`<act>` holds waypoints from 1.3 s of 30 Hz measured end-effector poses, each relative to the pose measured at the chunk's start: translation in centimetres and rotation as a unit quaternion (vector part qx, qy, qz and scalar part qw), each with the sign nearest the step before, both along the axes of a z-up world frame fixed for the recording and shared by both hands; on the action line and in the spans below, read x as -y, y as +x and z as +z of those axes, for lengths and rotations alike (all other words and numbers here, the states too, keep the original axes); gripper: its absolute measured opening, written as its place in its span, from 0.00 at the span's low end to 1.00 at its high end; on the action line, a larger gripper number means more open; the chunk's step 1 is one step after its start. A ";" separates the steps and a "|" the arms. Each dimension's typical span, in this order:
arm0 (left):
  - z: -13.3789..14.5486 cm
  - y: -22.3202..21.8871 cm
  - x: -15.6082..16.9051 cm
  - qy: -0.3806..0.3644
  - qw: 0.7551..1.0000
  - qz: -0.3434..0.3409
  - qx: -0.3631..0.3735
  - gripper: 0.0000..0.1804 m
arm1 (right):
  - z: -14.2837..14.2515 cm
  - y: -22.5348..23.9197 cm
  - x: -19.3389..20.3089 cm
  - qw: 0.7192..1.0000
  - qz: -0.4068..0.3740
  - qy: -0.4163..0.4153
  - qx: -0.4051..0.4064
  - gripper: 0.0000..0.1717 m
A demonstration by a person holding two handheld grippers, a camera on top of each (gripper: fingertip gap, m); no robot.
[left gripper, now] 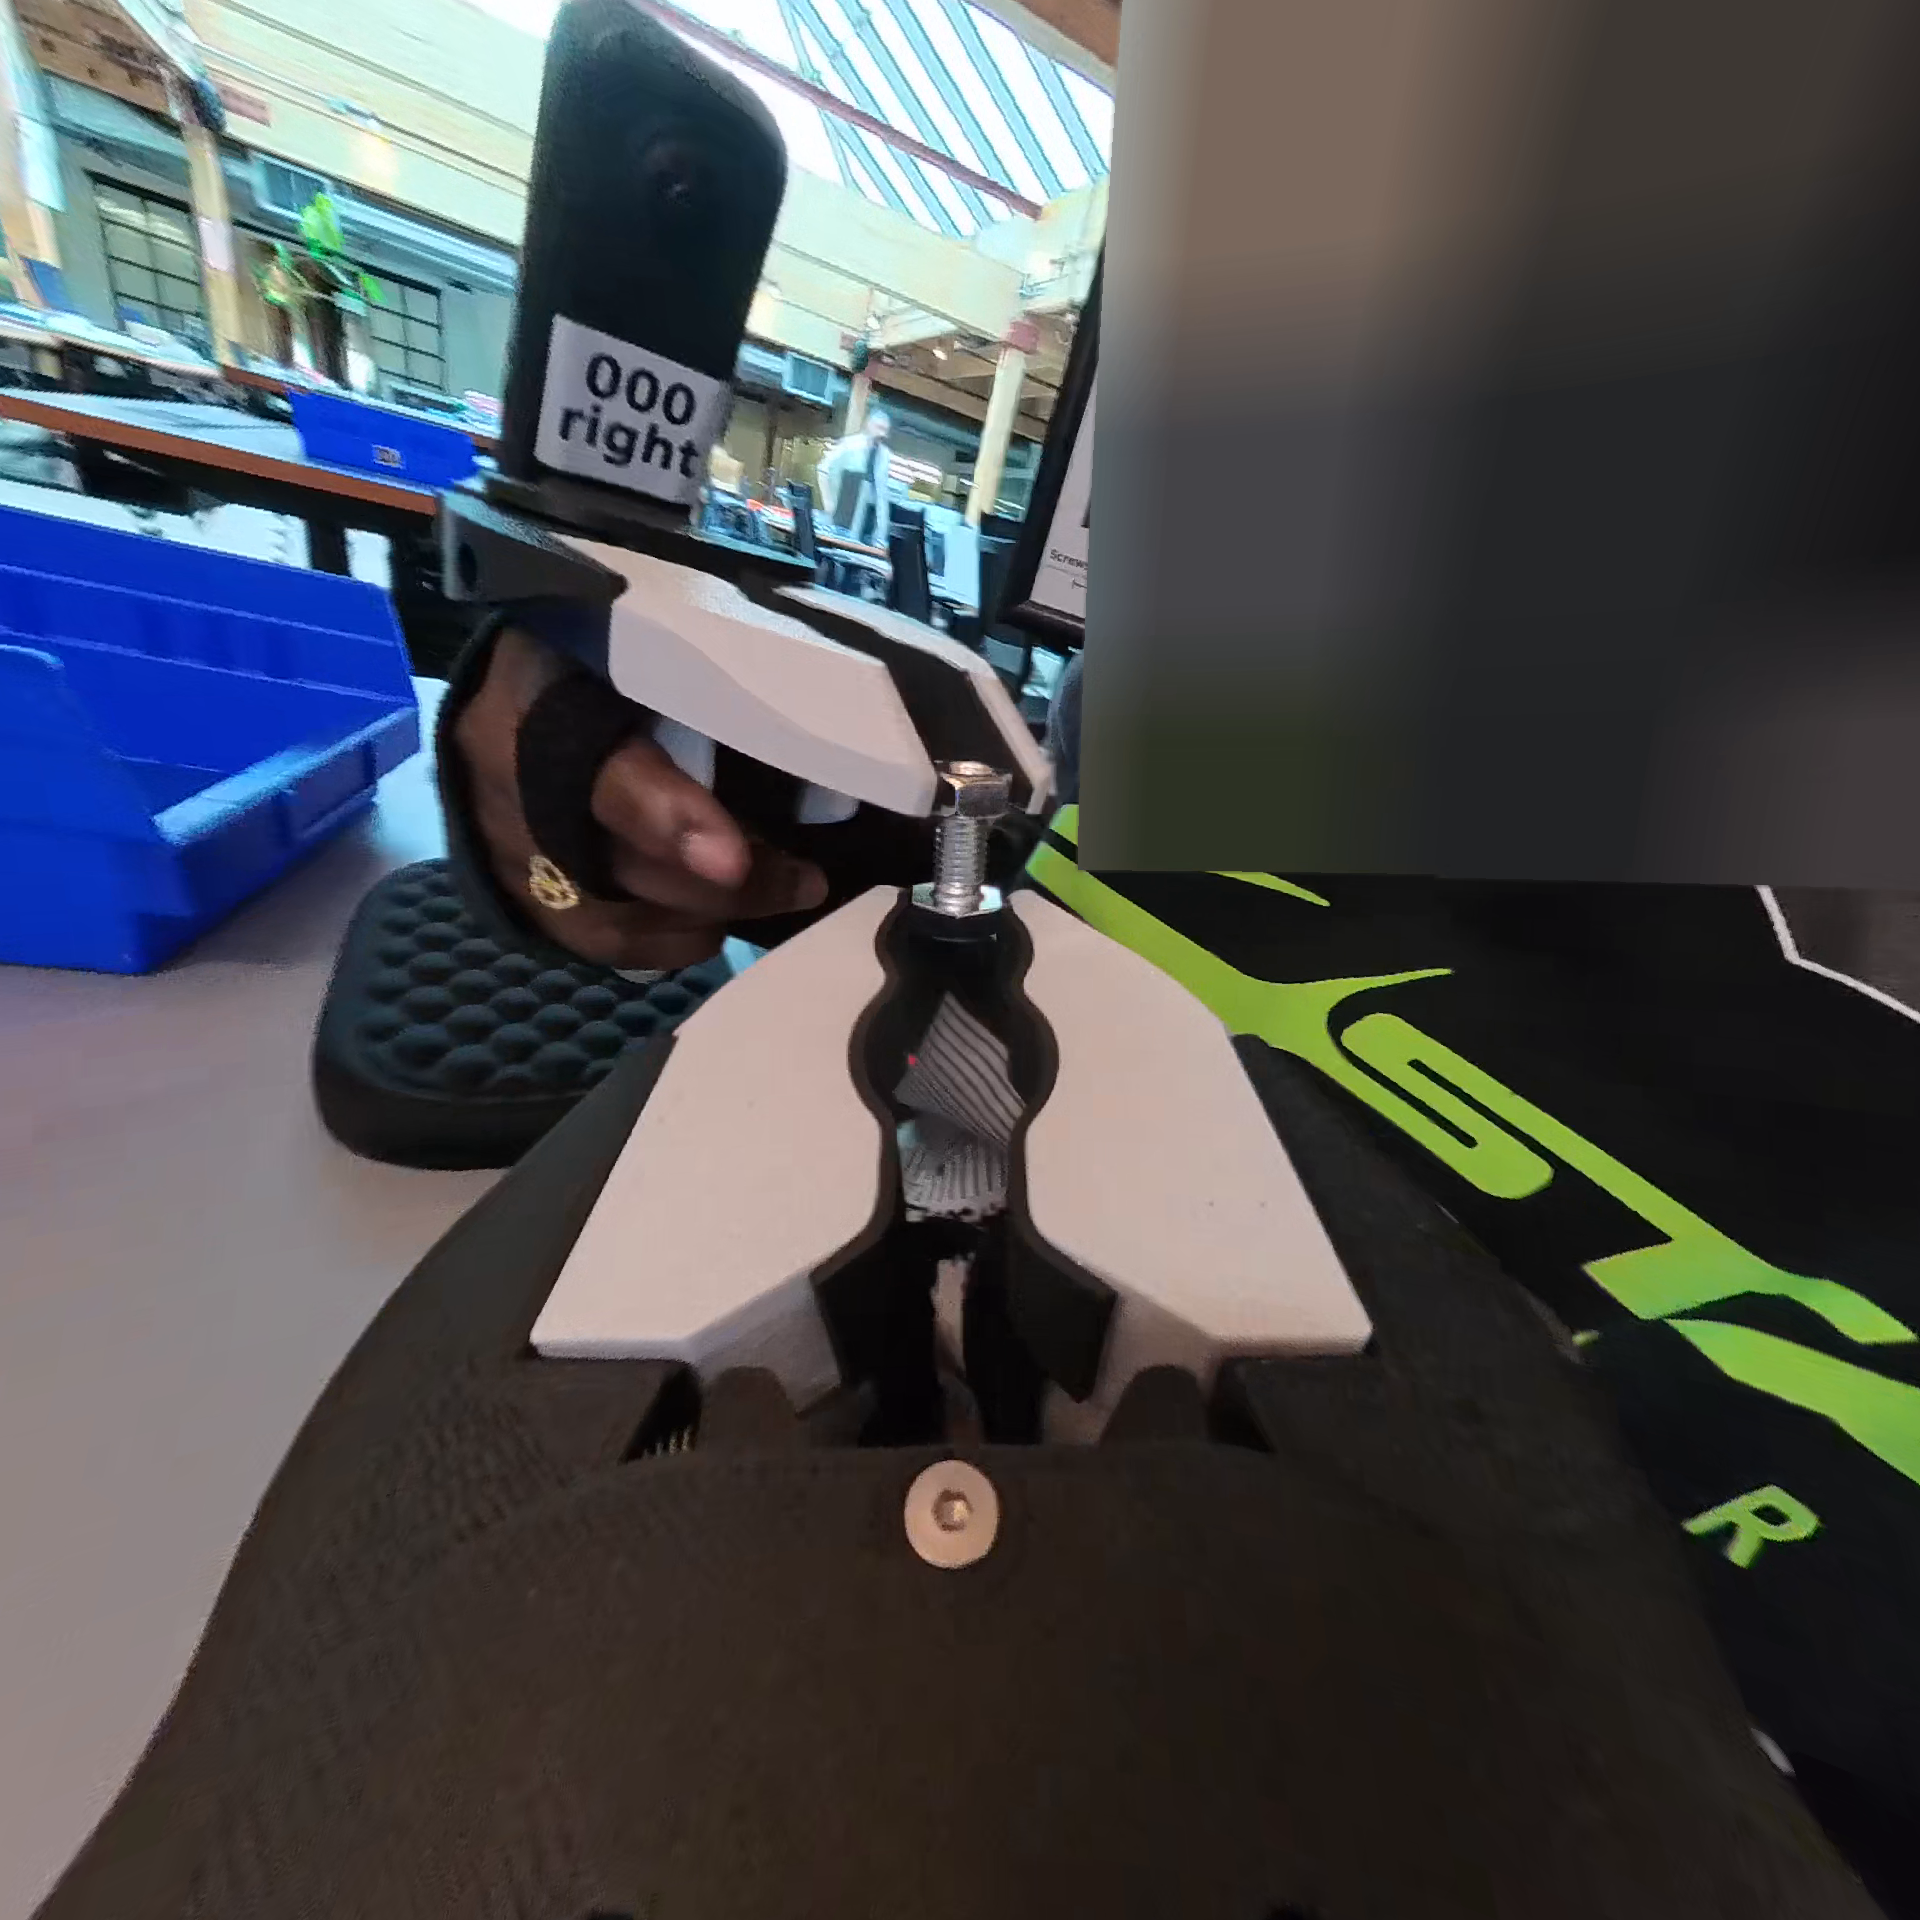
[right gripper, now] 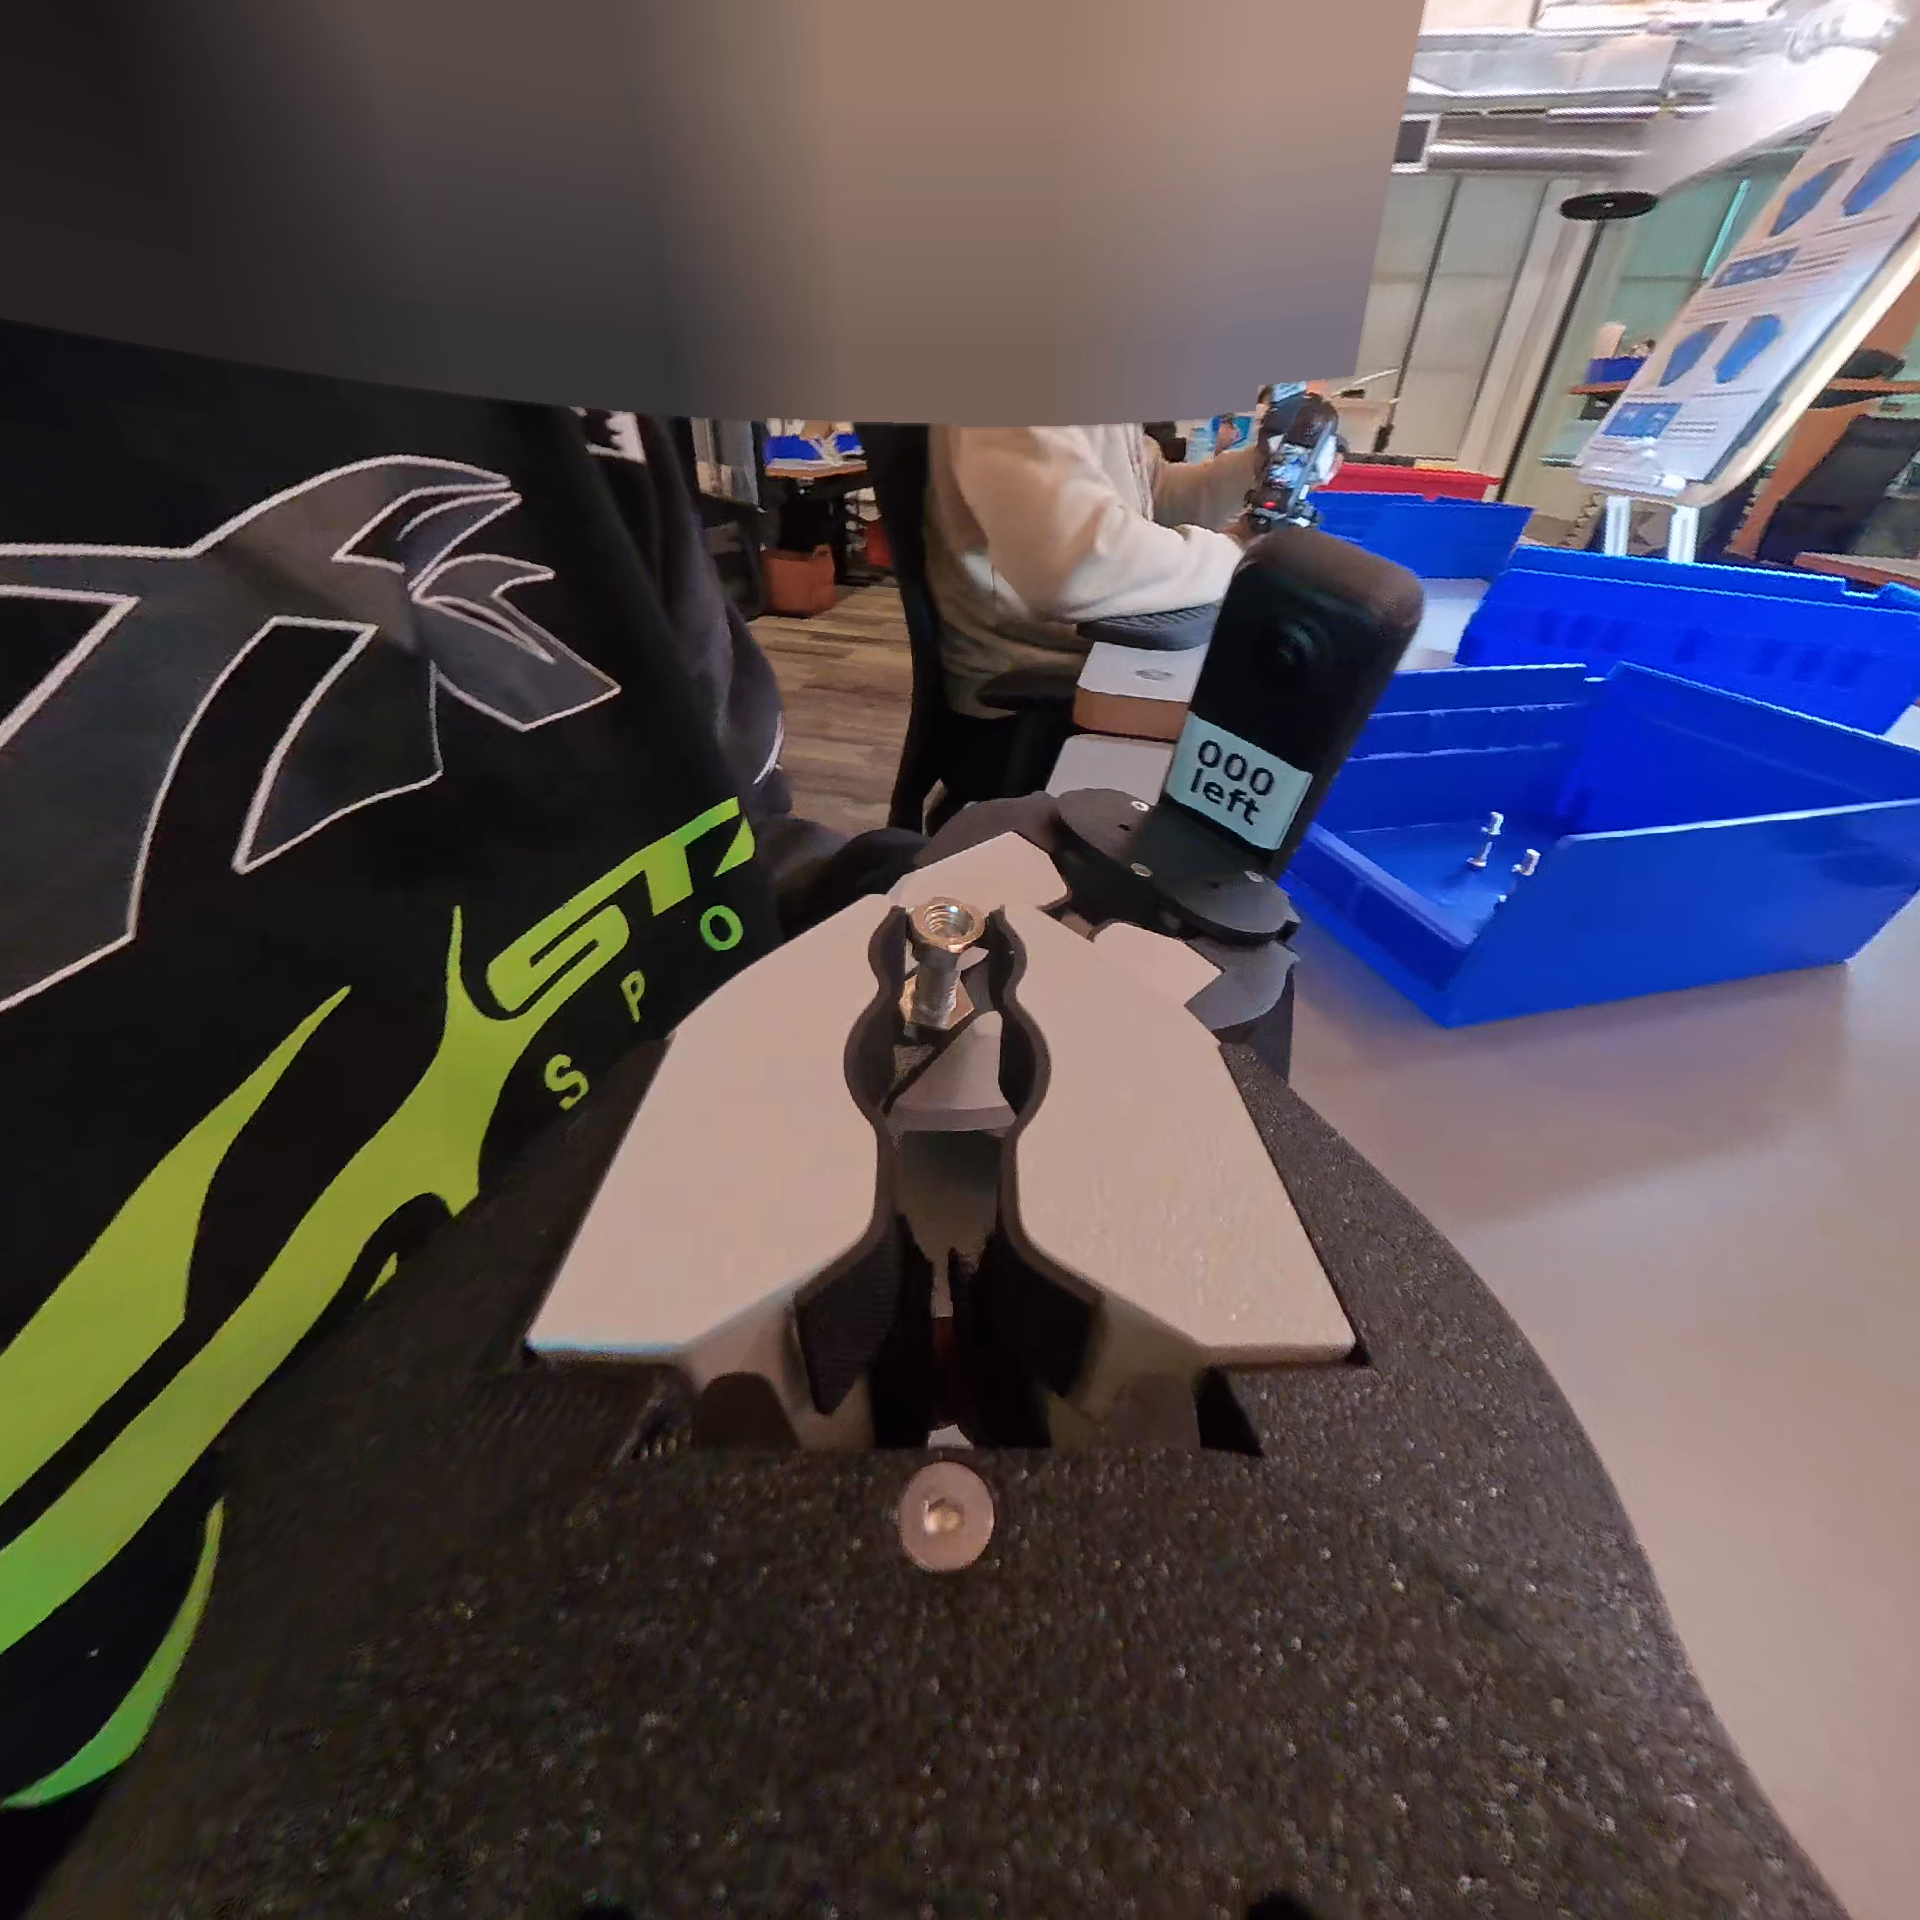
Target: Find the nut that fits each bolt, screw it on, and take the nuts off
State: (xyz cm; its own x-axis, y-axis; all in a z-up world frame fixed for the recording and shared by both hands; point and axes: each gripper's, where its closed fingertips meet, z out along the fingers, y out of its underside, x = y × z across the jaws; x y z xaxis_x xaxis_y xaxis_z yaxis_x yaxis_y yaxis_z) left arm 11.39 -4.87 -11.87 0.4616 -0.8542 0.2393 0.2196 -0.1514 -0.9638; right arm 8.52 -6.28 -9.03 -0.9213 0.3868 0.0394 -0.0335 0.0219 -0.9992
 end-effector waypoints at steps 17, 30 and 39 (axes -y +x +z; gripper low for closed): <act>-1.4 -11.1 -5.6 0.019 0.805 0.565 -0.180 0.08 | -0.9 -8.2 -5.2 0.910 -0.407 -0.031 0.067 0.19; -1.1 -9.5 -5.4 0.028 0.855 0.495 -0.154 0.08 | -1.0 -8.1 -4.5 0.917 -0.398 0.006 0.034 0.09; 0.5 -2.6 -0.6 0.018 0.995 0.095 -0.001 0.08 | 0.3 -3.1 0.0 0.992 -0.127 -0.001 0.011 0.09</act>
State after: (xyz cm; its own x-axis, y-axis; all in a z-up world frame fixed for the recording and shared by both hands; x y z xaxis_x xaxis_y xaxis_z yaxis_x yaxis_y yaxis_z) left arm 8.79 -4.30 -11.36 0.6158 -0.7598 0.2085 0.2392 -0.0719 -0.9683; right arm 5.45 -6.25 -8.70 -0.7953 0.6058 0.0196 -0.0051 0.0256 -0.9997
